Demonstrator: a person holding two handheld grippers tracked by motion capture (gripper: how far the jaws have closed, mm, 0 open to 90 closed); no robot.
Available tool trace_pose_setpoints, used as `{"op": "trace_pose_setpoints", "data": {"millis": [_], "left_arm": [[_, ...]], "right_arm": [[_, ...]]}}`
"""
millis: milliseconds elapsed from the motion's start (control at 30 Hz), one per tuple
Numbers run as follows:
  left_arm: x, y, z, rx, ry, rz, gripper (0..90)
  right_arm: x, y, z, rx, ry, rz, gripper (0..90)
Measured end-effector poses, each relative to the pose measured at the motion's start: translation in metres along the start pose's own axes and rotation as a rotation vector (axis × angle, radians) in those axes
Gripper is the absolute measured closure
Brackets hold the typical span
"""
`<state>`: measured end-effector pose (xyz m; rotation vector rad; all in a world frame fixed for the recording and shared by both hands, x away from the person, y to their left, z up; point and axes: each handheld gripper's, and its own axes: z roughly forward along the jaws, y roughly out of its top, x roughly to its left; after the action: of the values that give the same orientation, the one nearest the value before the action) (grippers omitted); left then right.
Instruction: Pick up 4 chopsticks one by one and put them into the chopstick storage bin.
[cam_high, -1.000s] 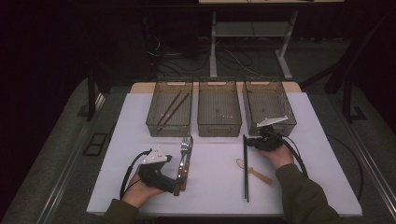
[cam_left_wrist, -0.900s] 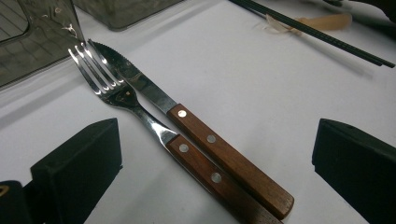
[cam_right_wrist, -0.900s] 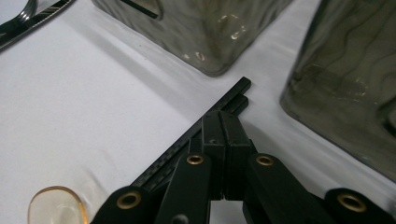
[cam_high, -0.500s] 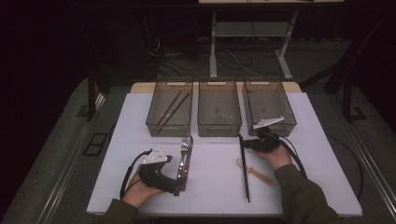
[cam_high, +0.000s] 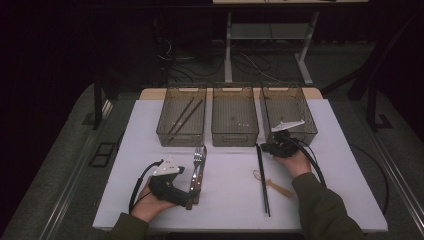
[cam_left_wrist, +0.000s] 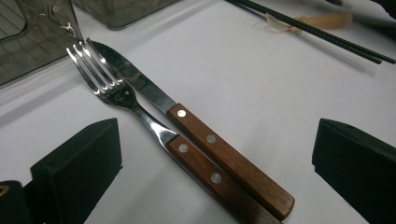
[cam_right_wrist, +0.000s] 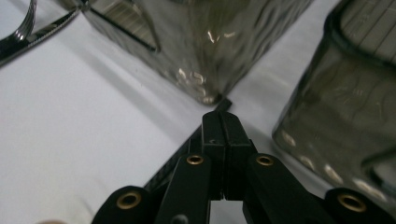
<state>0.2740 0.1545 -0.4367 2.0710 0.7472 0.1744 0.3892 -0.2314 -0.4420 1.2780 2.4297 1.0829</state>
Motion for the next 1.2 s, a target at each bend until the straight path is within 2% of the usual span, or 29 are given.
{"op": "trace_pose_setpoints", "data": {"millis": [300, 467, 933, 1200], "left_arm": [[0.0, 0.0, 0.0, -0.002, -0.004, 0.001, 0.4], [0.0, 0.0, 0.0, 0.002, -0.007, 0.005, 0.3], [-0.001, 0.0, 0.0, 0.001, -0.008, 0.008, 0.4], [-0.002, 0.0, 0.0, 0.001, -0.009, 0.008, 0.4]], "right_arm": [[-0.004, 0.015, 0.013, -0.015, -0.066, 0.067, 89.9], [-0.003, 0.02, 0.017, -0.012, -0.081, 0.087, 89.9], [0.004, 0.015, 0.024, 0.018, -0.116, 0.073, 89.9], [0.006, 0.01, 0.02, 0.026, -0.097, 0.08, 89.9]]}}
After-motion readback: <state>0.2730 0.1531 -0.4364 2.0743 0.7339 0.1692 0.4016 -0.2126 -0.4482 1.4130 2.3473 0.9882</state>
